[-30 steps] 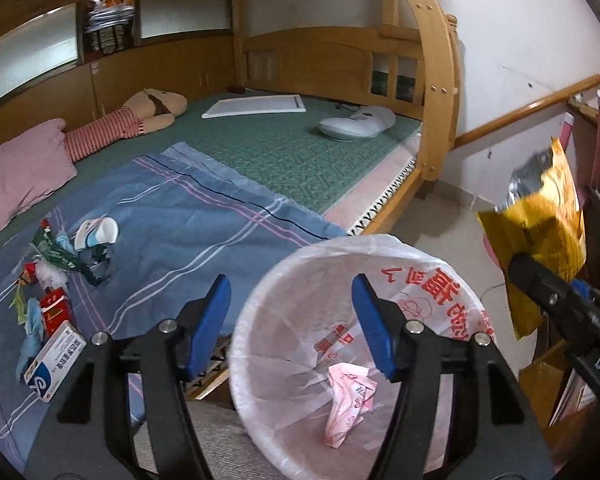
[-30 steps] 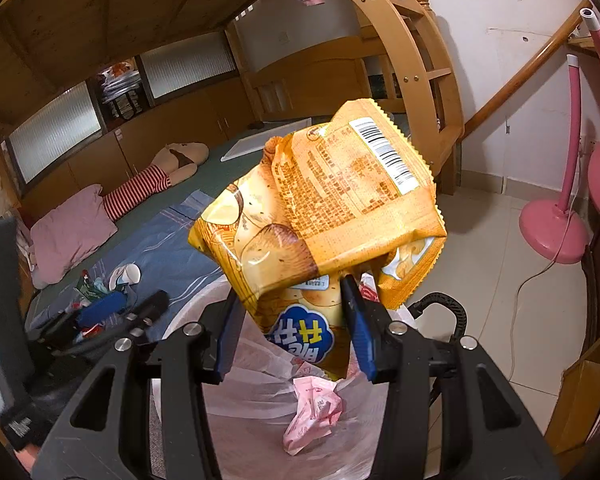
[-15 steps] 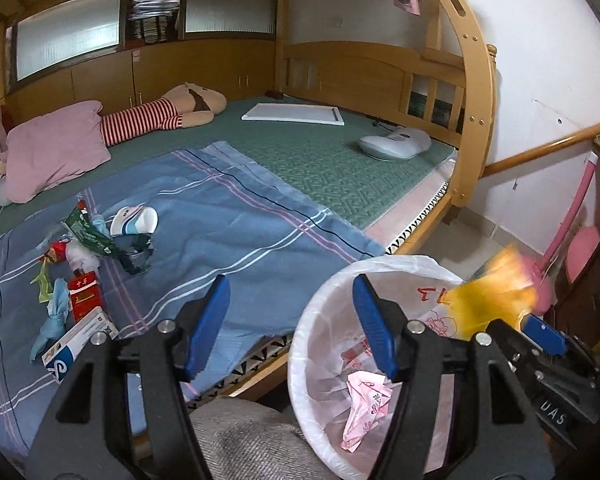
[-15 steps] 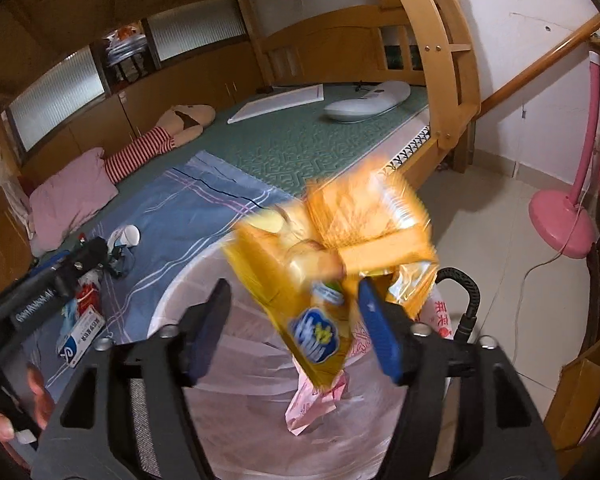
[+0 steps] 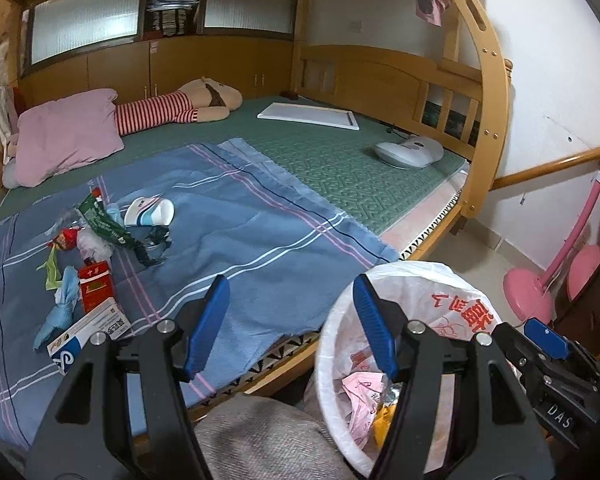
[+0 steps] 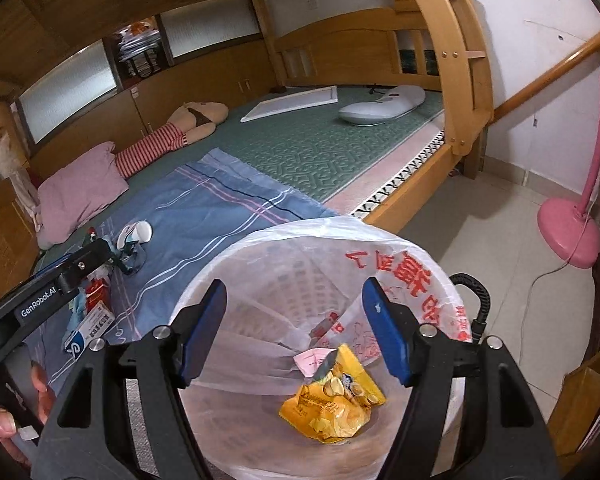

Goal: Collect trash
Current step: 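Return to the bed and grasp the green snack bag with the right gripper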

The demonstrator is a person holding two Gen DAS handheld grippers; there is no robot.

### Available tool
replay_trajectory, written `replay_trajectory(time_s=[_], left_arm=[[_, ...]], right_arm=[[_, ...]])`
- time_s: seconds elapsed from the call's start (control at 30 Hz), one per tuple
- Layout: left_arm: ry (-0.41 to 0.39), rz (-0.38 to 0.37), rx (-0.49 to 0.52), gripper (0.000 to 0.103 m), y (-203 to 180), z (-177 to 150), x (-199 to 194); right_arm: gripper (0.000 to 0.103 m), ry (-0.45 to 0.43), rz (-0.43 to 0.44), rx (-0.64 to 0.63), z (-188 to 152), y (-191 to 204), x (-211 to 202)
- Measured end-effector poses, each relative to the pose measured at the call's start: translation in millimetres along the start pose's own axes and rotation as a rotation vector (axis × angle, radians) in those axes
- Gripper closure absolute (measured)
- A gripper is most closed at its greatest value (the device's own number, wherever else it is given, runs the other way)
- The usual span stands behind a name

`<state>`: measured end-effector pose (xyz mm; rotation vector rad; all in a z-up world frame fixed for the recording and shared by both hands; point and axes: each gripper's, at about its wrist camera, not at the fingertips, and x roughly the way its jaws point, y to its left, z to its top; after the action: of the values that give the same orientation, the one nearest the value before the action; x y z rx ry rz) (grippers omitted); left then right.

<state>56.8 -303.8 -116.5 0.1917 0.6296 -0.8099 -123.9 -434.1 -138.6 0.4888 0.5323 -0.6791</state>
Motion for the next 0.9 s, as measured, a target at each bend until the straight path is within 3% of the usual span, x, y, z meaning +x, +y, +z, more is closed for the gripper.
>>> replay_trajectory(time_s=[0.17, 0.37, 0.57, 0.7, 0.8, 0.9], left_arm=[[0.0, 0.024, -0.036, 0.034, 20, 0, 1], [-0.011, 0.071, -0.069, 0.02, 58, -3, -5], [-0.04, 0.227, -0.154, 0.013, 154, -16, -27], [-0.046, 0.368, -0.245, 0.01, 235, -25, -39], [-0.053, 0.484, -0.291, 0.01, 288, -33, -46], [-0.049, 0.543, -0.352, 0.01, 328, -43, -47]], right_arm=[[0.034, 0.015, 0.026, -0.031, 1, 17, 7], [0.034, 0.035, 0.074, -0.079, 7, 45, 20], [0.022, 0.078, 0.208, -0.168, 14, 105, 47], [0.02, 0.172, 0.325, -0.238, 12, 164, 86], [0.02, 0.22, 0.361, -0.34, 11, 215, 120], [0.02, 0.245, 0.381, -0.416, 12, 263, 155]])
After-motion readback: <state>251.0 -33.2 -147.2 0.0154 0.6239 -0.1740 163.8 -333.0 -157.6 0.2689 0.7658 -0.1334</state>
